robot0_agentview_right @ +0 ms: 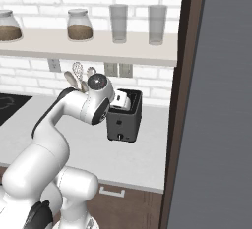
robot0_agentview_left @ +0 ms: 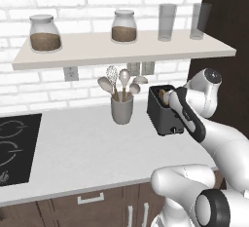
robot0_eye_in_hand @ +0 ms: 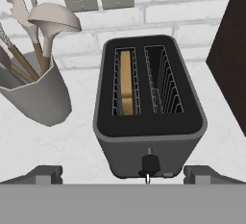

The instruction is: Start the toaster. Once the lever pops up, take the bread to the plate on the dining counter.

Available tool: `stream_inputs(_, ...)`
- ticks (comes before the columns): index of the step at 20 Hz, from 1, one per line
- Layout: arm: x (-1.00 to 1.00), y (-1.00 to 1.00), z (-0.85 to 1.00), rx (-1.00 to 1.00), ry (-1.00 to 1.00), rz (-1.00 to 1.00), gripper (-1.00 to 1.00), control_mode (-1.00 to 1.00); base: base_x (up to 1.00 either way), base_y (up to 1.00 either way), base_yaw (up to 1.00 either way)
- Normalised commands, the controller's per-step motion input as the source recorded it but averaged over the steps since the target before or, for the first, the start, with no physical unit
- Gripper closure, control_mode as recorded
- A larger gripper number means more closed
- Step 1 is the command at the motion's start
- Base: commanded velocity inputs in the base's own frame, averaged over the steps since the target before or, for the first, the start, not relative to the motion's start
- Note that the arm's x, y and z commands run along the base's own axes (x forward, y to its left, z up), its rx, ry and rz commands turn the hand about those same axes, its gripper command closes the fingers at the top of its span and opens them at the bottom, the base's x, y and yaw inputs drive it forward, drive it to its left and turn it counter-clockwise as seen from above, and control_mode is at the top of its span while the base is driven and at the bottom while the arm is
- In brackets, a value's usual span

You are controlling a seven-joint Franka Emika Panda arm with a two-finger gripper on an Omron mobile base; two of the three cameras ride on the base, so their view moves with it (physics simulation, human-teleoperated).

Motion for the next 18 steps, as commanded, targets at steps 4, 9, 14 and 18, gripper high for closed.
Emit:
stream_inputs(4,0.0,0.0,0.0,0.0,0.0,0.0,-1.0,-1.0,0.0,0.0,0.0)
stream_inputs(9,0.0,0.0,0.0,0.0,0.0,0.0,-1.0,-1.0,0.0,0.0,0.0)
stream_inputs(14,0.0,0.0,0.0,0.0,0.0,0.0,-1.0,-1.0,0.0,0.0,0.0)
stream_inputs(18,0.0,0.0,0.0,0.0,0.0,0.0,-1.0,-1.0,0.0,0.0,0.0)
